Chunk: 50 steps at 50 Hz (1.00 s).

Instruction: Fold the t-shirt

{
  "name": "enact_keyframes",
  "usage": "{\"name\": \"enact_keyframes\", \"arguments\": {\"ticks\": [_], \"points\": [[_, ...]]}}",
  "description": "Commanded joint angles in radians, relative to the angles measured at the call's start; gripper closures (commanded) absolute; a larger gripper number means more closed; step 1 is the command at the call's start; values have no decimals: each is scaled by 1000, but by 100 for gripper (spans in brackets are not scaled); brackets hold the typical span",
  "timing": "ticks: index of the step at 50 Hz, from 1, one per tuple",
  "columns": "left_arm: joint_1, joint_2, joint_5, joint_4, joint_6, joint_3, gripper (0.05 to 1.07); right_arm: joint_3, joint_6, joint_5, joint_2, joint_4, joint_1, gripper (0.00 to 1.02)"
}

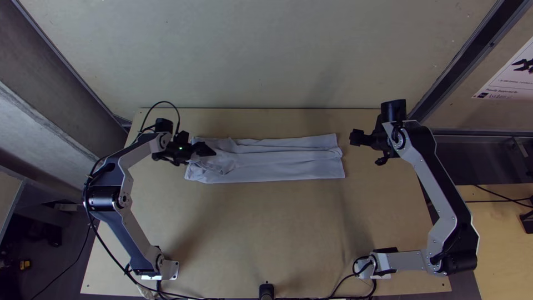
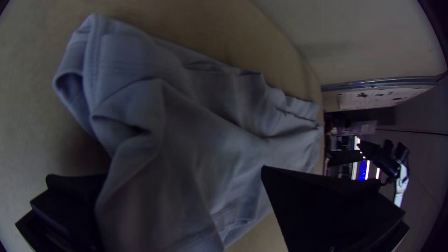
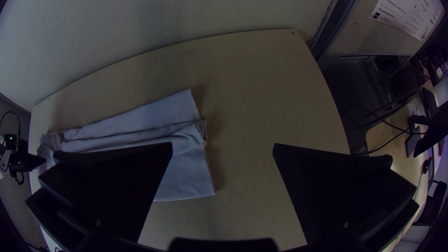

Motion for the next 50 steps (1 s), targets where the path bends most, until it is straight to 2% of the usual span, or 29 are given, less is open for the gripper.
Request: {"name": "enact_keyframes", "arguments": {"ticks": [1,9,12,14,16,20,21,31,38,50], "points": [[-64,112,-169,8,-60,-35,10,-37,13,7,-30,1,3,3],[-92,114,-251,-3,-115,-24,10,-72,17,5,-47,18,5,3],[-104,109,-274,-24,-129,-26,17,-84,19,5,-55,25,6,3],[-110,98,-285,-37,-134,-30,30,-92,20,5,-58,30,8,3],[-115,84,-297,-30,-134,-41,49,-97,30,5,-60,32,8,3],[-122,46,-339,-9,-134,-56,102,-110,37,5,-67,39,11,3],[-124,38,-340,-3,-132,-58,105,-114,37,5,-69,41,12,3],[-125,-21,-362,-32,-120,-50,105,-156,57,5,-89,59,31,3],[-69,-66,-393,-89,-84,-15,105,-178,65,5,-102,76,37,3],[122,-92,-429,-231,130,88,105,-203,71,7,-121,93,45,3]]}}
